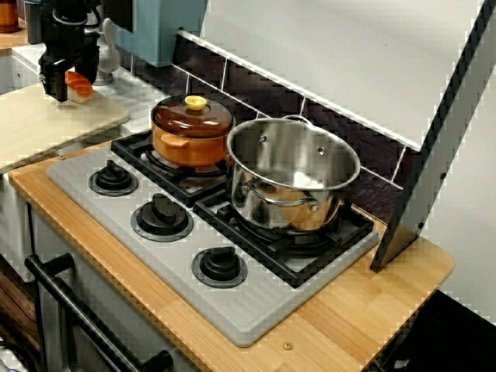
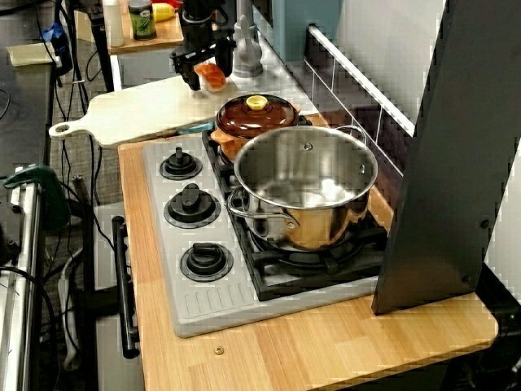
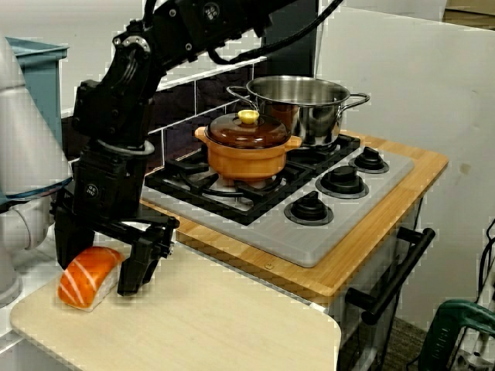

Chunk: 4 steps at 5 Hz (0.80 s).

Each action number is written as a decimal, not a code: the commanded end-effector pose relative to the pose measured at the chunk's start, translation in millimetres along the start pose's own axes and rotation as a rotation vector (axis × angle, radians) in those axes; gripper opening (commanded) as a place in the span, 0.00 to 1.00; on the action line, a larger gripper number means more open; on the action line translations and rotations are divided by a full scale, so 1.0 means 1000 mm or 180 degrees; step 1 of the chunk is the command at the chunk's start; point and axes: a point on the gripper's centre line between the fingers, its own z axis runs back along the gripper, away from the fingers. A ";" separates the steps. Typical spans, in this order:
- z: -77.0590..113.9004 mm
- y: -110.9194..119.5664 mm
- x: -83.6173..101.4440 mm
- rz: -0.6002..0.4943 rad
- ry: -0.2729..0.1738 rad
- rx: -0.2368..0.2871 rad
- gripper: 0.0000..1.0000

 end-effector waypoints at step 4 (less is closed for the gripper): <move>0.041 0.000 0.012 -0.0354 0.0255 -0.0182 0.00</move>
